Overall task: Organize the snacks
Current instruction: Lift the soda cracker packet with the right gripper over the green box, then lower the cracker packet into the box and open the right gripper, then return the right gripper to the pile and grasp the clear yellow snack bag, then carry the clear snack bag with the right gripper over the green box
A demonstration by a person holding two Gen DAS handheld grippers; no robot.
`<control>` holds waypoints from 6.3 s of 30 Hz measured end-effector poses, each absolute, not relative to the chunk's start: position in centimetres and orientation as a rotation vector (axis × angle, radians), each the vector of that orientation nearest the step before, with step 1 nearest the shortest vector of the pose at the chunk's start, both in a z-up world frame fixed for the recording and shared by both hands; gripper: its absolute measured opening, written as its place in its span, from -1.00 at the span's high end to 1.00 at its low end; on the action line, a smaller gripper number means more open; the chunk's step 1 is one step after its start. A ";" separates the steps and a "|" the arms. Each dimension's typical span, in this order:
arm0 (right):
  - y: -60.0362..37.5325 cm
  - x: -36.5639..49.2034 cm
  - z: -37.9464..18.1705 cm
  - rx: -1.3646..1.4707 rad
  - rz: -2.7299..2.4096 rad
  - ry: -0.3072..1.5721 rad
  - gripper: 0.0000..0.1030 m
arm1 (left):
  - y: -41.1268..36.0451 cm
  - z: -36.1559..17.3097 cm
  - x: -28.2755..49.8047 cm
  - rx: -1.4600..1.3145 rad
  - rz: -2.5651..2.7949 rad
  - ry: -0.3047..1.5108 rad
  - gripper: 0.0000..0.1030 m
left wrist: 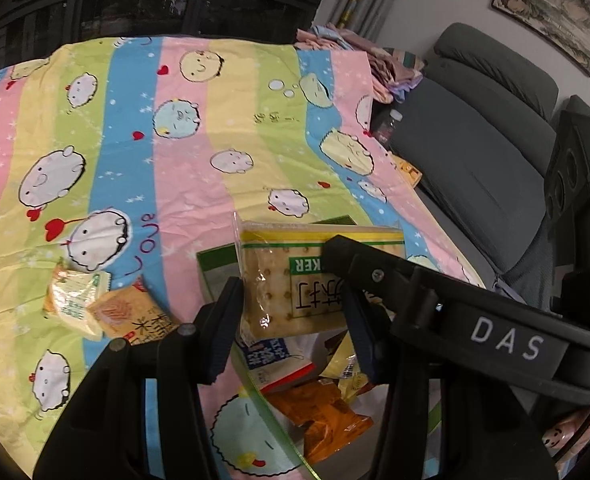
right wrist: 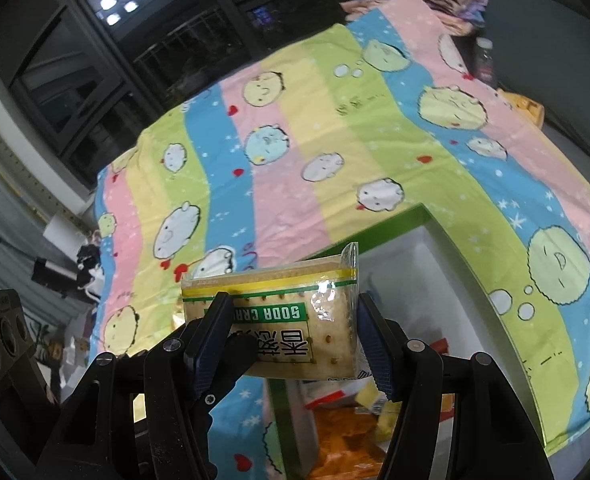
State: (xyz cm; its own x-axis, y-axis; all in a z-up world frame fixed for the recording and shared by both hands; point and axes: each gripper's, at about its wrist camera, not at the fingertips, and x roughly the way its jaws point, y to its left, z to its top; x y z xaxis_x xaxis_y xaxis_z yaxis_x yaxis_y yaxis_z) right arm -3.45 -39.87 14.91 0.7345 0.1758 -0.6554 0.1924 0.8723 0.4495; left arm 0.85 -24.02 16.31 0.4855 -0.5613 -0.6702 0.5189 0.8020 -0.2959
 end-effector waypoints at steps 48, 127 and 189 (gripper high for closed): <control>-45.0 0.0 6.1 0.653 -0.194 1.048 -0.26 | -28.6 8.6 4.4 -0.037 -0.666 1.073 0.31; -16.5 15.2 2.8 0.300 0.498 1.248 0.24 | -2.9 3.2 10.7 -0.485 -0.255 1.107 0.40; -36.7 -5.1 14.6 0.573 0.116 0.737 0.24 | -23.1 16.4 -1.2 -0.033 -0.747 0.855 0.41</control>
